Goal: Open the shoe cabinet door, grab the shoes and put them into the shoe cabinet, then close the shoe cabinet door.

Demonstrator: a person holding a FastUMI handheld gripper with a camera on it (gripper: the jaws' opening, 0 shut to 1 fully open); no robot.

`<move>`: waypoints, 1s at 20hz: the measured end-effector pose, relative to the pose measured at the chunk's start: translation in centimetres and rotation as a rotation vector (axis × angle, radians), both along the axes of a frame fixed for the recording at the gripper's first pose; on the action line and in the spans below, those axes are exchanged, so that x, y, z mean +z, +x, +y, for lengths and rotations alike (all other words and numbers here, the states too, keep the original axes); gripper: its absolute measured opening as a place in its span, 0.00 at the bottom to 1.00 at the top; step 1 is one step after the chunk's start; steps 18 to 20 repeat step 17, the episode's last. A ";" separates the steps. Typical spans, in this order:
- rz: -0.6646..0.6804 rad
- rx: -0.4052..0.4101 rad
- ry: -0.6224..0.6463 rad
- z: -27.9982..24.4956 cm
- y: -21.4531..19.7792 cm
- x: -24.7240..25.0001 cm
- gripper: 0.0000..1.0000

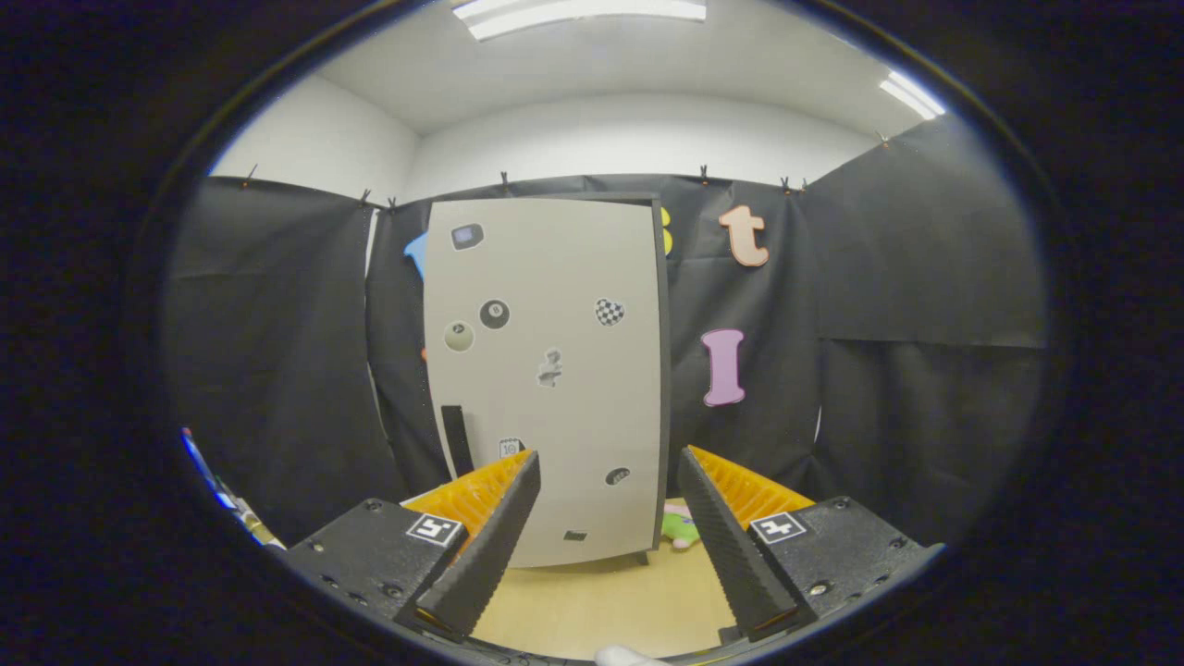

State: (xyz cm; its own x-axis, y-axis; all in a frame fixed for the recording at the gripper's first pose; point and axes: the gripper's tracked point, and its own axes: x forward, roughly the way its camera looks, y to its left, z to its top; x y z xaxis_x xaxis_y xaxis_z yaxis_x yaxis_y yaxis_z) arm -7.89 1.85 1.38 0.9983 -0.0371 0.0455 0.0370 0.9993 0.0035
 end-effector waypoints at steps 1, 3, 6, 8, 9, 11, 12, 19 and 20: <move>0.000 0.002 -0.002 0.1 -0.1 0.0 0.98; 0.001 0.009 -0.002 0.4 -0.3 0.1 0.98; -0.003 0.015 -0.005 0.6 -0.7 0.3 0.98; -0.007 0.020 0.004 0.6 -0.9 0.4 0.98; -0.008 0.022 0.005 0.6 -1.0 0.4 0.98; -0.009 0.020 0.005 0.3 -1.1 0.6 0.98; -0.012 0.018 0.008 0.2 -1.3 0.6 0.98; -0.010 0.020 0.017 -0.1 -1.8 0.6 0.98; -0.010 0.020 0.017 -0.1 -1.8 0.6 0.98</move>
